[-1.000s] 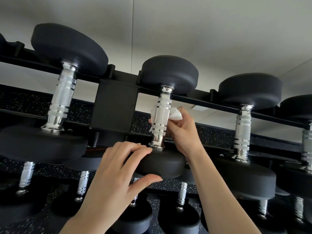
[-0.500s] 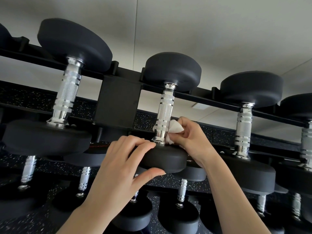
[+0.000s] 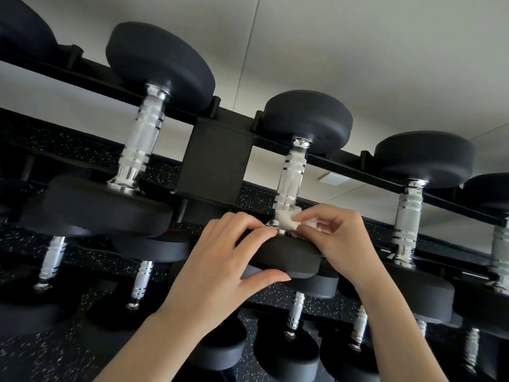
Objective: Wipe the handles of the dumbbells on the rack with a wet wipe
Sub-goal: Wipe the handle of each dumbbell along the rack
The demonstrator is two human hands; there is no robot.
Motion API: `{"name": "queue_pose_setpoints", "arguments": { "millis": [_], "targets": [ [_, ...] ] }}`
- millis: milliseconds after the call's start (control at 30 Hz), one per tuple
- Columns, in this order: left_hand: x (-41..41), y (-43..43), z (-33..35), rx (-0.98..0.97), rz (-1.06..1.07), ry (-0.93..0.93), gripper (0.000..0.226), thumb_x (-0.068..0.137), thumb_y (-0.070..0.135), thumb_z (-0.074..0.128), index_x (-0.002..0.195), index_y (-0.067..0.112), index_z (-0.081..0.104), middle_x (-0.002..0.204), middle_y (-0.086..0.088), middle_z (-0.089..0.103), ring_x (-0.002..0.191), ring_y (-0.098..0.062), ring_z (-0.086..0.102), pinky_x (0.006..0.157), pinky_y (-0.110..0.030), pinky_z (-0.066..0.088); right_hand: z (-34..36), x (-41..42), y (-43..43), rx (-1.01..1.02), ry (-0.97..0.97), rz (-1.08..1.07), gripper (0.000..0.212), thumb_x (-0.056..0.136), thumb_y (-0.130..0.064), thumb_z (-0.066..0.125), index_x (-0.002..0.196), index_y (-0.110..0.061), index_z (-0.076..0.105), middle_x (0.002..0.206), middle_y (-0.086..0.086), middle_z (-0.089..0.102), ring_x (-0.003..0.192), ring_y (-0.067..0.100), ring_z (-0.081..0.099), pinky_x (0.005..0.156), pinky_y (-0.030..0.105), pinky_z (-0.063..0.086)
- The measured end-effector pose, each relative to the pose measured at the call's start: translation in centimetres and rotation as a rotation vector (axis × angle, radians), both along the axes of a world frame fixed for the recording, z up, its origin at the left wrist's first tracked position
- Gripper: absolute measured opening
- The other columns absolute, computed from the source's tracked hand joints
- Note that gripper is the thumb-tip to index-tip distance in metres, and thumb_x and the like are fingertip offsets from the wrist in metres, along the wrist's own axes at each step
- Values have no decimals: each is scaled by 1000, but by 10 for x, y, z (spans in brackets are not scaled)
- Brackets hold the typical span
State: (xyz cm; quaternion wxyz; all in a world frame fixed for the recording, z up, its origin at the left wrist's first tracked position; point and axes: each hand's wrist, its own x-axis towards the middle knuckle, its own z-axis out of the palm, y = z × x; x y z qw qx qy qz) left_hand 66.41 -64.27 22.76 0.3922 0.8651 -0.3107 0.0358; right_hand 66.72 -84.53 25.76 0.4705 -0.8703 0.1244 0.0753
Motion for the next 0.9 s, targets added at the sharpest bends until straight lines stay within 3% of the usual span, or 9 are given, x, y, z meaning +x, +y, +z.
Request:
{"name": "queue_pose_setpoints", "arguments": {
  "millis": [167, 400, 533, 700, 900],
  "targets": [
    [0, 8, -6, -63, 8, 61, 53, 83, 53, 60, 116, 11, 63, 113, 3, 53, 105, -16, 52, 91, -32, 42, 11, 11, 9, -15, 25, 150, 11, 72, -6, 76, 78, -15, 75, 73, -7, 60, 59, -1, 49, 58, 10, 34],
    [1, 16, -11, -124, 58, 139, 50, 79, 53, 60, 113, 15, 59, 109, 10, 48, 101, -11, 50, 90, -21, 38, 25, 24, 15, -197, 119, 300, 28, 75, -14, 76, 69, -41, 70, 73, -13, 64, 63, 1, 51, 58, 10, 34],
    [1, 15, -14, -158, 55, 154, 49, 78, 53, 61, 113, 19, 54, 109, 8, 49, 100, -12, 50, 89, -22, 39, 20, 30, 32, -416, 98, 321, 9, 76, -20, 76, 76, -29, 75, 75, -13, 60, 70, 2, 50, 63, 10, 35],
    [1, 15, -16, -175, 65, 148, 51, 78, 52, 61, 109, 12, 60, 108, 2, 54, 100, -16, 52, 89, -25, 40, 21, 34, 44, -632, 82, 331, 4, 79, -31, 72, 80, -28, 74, 85, -7, 64, 81, 15, 58, 73, 36, 49],
    [3, 15, -21, -165, 43, 142, 52, 79, 55, 60, 110, 13, 59, 108, 2, 52, 99, -16, 51, 87, -29, 41, 27, 38, 50, -828, 168, 372, 10, 82, -43, 64, 87, -37, 68, 94, -10, 69, 87, 17, 62, 73, 36, 53]
  ]
}}
